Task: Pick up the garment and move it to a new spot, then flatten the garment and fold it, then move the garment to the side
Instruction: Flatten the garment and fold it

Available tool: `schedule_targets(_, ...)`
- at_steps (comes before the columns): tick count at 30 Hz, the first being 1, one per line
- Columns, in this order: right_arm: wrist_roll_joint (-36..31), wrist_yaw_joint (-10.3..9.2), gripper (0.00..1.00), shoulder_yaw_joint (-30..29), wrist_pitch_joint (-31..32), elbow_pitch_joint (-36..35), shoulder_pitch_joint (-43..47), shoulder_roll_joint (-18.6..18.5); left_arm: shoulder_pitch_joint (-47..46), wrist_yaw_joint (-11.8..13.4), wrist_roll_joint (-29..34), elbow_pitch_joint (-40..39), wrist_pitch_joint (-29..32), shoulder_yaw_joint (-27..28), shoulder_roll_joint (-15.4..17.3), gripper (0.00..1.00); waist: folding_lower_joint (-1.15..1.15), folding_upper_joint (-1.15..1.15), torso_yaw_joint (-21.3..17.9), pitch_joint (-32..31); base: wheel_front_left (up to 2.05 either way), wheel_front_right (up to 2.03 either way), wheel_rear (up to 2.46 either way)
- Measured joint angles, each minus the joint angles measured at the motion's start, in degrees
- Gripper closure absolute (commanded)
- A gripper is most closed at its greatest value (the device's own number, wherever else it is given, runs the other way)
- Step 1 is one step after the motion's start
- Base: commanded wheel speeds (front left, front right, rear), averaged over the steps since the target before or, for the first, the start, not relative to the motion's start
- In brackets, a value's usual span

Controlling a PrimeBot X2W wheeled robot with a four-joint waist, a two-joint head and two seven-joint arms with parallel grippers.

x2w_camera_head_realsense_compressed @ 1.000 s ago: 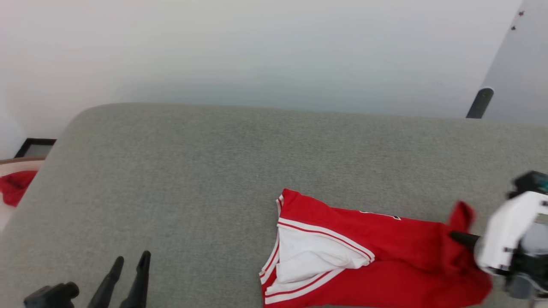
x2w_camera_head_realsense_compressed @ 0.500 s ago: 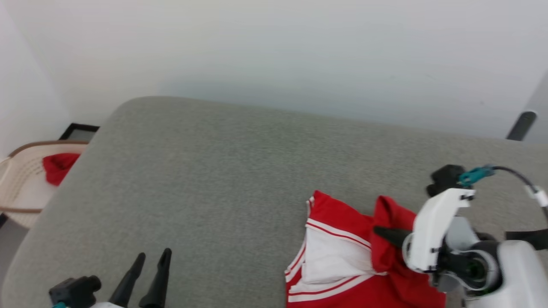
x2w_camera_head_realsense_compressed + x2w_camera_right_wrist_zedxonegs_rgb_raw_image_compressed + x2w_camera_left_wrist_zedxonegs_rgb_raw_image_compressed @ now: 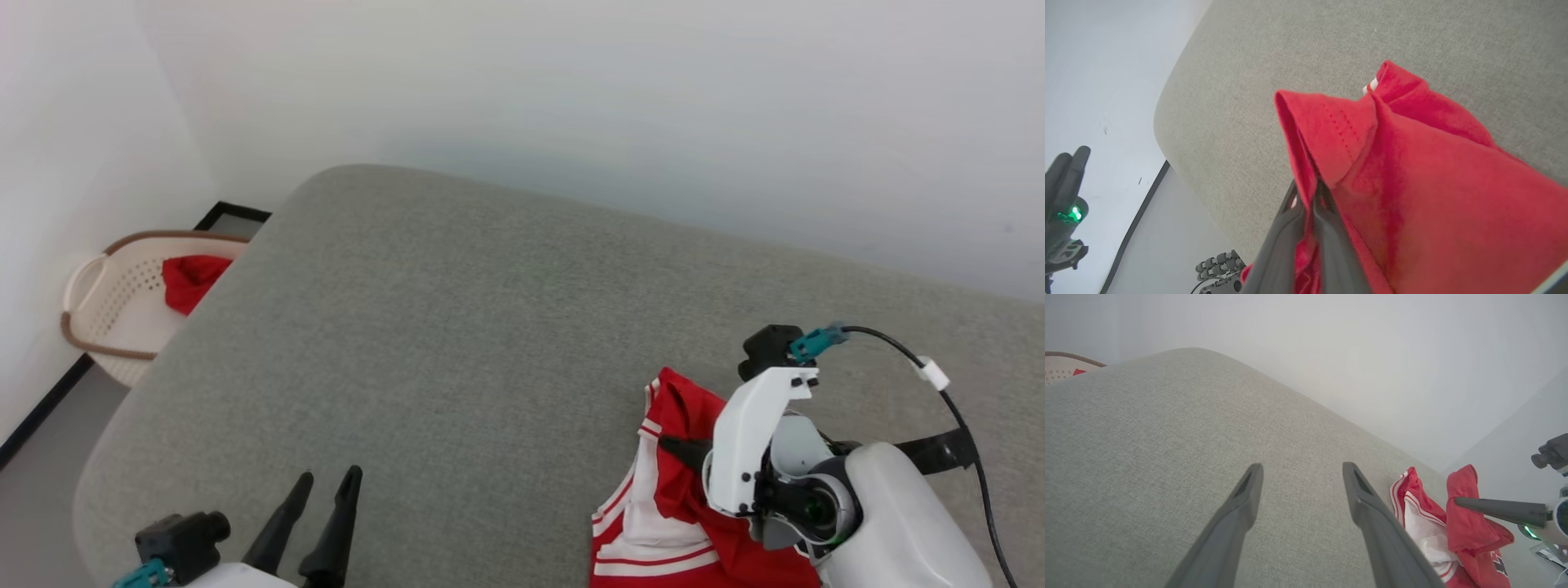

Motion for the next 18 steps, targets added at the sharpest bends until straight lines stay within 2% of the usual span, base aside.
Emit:
schedule_targets(5, -0.27, 0.0, 1.0, 1.67, -3.77, 5.47, -2.33, 0.02, -0.33, -0.42, 0.0, 0.78, -0.11, -0.1, -0.43, 0.0, 0.0, 0.0, 0.85, 0.53, 0.0, 0.0, 0.0)
schedule_targets(6, -0.02, 0.0, 0.97, 1.86, -4.56, 6.45, -2.82, 0.03, -0.34, -0.48, 0.0, 0.92, -0.19, -0.08, -0.45, 0.0, 0.0, 0.0, 0.86, 0.63, 0.0, 0.0, 0.0)
schedule_targets(8, 0.53, 0.0, 0.65, 2.79, -5.59, 7.97, -3.84, 0.01, -0.34, -0.52, 0.0, 1.19, -0.36, 0.04, -0.58, 0.0, 0.0, 0.0, 0.74, 0.74, 0.0, 0.0, 0.0)
schedule_targets(9, 0.92, 0.0, 0.55, 3.32, -6.01, 8.6, -4.28, -0.01, -0.34, -0.7, 0.0, 1.3, -0.43, 0.1, -0.67, 0.0, 0.0, 0.0, 0.62, 0.77, 0.0, 0.0, 0.0)
schedule_targets(10, 1.26, 0.0, 0.55, 3.82, -6.32, 9.15, -4.7, 0.0, -0.33, -0.75, -0.01, 1.41, -0.45, 0.14, -0.74, 0.0, 0.0, 0.0, 0.46, 0.8, 0.0, 0.0, 0.0)
schedule_targets(11, 1.67, 0.0, 0.45, 4.41, -6.54, 9.57, -5.08, 0.0, -0.32, -0.75, -0.01, 1.51, -0.6, 0.2, -0.77, 0.0, 0.0, 0.0, 0.26, 0.81, 0.0, 0.0, 0.0)
schedule_targets(12, 2.03, 0.0, 0.17, 5.01, -6.78, 9.9, -5.44, 0.0, -0.32, -0.75, -0.01, 1.57, -0.6, 0.29, -0.8, 0.0, 0.0, 0.0, 0.03, 0.82, 0.0, 0.0, 0.0)
schedule_targets(13, 2.42, 0.0, 0.01, 5.52, -6.94, 10.12, -5.69, 0.02, -0.32, -0.75, -0.02, 1.64, -0.63, 0.36, -0.84, 0.0, 0.0, 0.0, -0.23, 0.82, 0.0, 0.0, 0.0)
schedule_targets(18, 4.57, 0.0, 0.0, 7.79, -7.8, 9.99, -6.8, 0.03, -0.16, -0.74, -0.02, 1.68, -0.86, 0.76, -0.79, 0.0, 0.0, 0.0, -1.99, 0.72, 0.0, 0.0, 0.0)
